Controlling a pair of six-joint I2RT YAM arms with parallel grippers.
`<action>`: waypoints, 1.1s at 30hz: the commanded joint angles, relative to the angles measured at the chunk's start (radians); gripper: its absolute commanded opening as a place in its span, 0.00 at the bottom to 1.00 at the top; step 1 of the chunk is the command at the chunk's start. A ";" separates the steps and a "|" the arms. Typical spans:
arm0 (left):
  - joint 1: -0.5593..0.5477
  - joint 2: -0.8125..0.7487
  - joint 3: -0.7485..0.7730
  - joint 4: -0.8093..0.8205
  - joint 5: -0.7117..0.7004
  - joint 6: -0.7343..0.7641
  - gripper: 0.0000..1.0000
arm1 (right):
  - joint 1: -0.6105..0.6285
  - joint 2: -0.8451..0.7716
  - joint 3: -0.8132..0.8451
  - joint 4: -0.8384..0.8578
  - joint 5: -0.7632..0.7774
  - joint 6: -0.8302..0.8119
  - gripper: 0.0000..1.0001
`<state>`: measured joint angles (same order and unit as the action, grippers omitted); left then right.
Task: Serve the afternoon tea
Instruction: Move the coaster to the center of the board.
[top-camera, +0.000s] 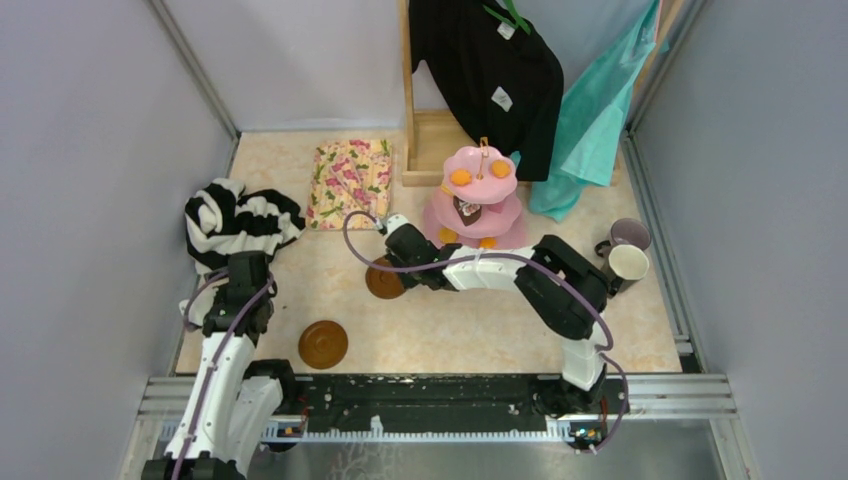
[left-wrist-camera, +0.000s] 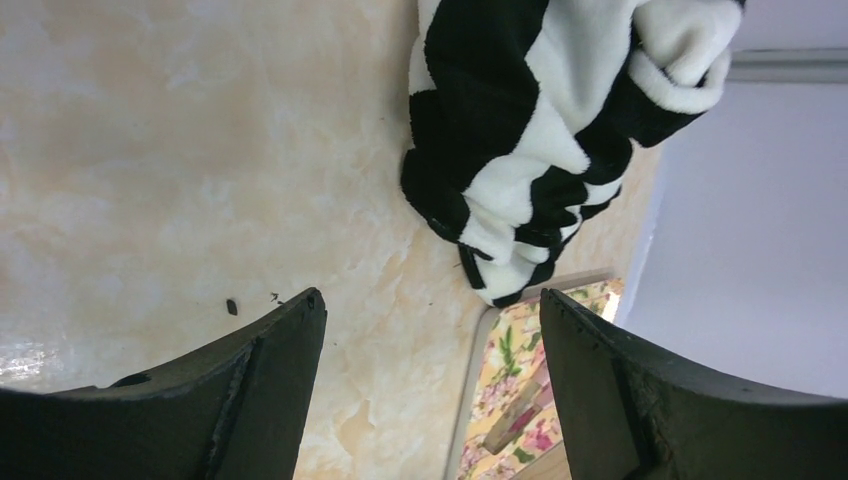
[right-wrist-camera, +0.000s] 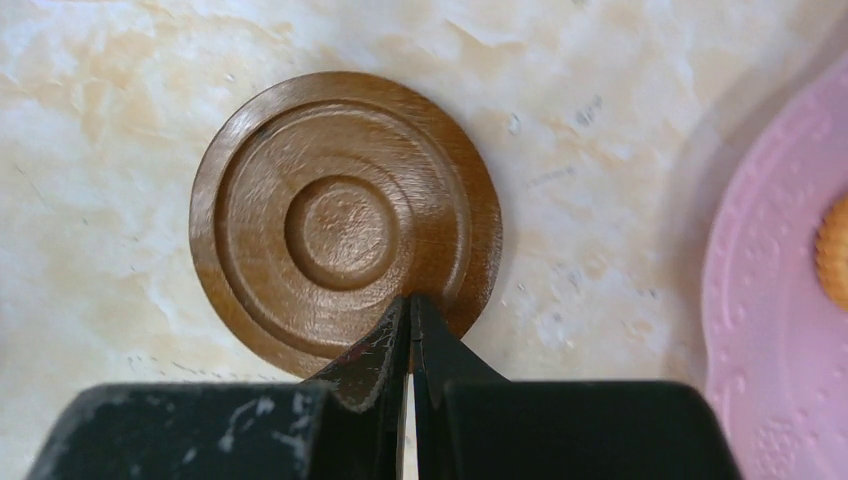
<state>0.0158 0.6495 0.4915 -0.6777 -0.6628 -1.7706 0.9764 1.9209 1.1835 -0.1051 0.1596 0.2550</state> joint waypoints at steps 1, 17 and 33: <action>0.006 0.048 0.031 0.050 0.030 0.098 0.84 | -0.035 -0.003 -0.146 -0.239 0.040 0.060 0.04; 0.005 0.068 0.037 0.130 0.102 0.212 0.83 | -0.140 -0.258 -0.412 -0.238 0.086 0.209 0.04; 0.006 0.098 0.038 0.144 0.137 0.233 0.83 | -0.168 -0.442 -0.483 -0.313 0.151 0.245 0.04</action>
<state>0.0158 0.7422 0.4969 -0.5522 -0.5404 -1.5513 0.8154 1.4860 0.7433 -0.2489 0.2733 0.4946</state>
